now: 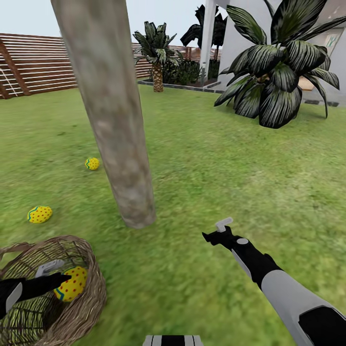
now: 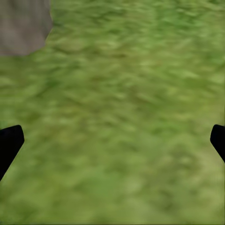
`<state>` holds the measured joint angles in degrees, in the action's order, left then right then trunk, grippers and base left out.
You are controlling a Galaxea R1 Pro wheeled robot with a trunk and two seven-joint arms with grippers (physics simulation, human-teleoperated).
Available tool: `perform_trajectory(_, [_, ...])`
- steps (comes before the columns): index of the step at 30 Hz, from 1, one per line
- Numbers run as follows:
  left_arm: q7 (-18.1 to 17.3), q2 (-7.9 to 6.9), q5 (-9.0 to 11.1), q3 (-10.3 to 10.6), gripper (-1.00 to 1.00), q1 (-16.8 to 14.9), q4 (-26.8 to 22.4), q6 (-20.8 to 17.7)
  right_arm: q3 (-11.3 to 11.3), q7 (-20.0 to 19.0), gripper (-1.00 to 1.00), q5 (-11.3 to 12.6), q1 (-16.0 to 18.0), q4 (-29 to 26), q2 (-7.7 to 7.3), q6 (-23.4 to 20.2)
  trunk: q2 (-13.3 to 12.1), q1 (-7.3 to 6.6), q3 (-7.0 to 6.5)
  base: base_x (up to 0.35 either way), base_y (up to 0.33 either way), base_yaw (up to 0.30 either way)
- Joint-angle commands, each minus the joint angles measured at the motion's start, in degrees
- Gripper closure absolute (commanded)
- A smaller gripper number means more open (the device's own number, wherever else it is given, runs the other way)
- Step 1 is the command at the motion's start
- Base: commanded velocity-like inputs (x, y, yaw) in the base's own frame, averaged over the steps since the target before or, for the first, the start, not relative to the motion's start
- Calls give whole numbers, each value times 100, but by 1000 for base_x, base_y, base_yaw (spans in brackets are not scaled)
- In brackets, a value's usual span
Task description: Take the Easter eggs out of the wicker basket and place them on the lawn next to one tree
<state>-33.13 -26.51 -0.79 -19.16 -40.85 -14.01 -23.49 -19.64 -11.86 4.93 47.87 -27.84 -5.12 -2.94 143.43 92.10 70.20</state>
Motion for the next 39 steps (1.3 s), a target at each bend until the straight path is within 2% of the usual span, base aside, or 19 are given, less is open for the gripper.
perform_trajectory(1, [-20, 4, -12, -44, 100, -2, -4, -50, -31, 0, -100, 52, 3, -11, -8, -31, 2, -1, 5, 0, 73, 0])
perform_trajectory(3, [-10, 25, -17, -44, 100, -2, 0, -44, -32, 0, -100, 52, 3, -11, -7, -31, 2, -1, 5, 0, 23, 0])
perform_trajectory(5, [-7, 122, -17, -50, 100, -2, 0, -49, -36, 0, -100, 52, 3, -11, -7, -31, 2, -1, 5, 0, 7, 0])
perform_trajectory(9, [4, 160, -17, -47, 100, -2, 4, -52, -39, 0, -100, 51, 3, -11, 2, -31, 2, -1, 5, 0, 136, 0])
perform_trajectory(31, [34, 164, -14, -52, 100, -3, 78, -41, -40, 0, -100, 52, 3, -2, 2, -31, 2, -1, 5, 0, 3, 0])
perform_trajectory(39, [52, 172, -18, -52, 100, -2, 83, -33, -38, 0, -100, 52, 3, -2, 2, -31, -9, -22, -173, 0, 0, 0])
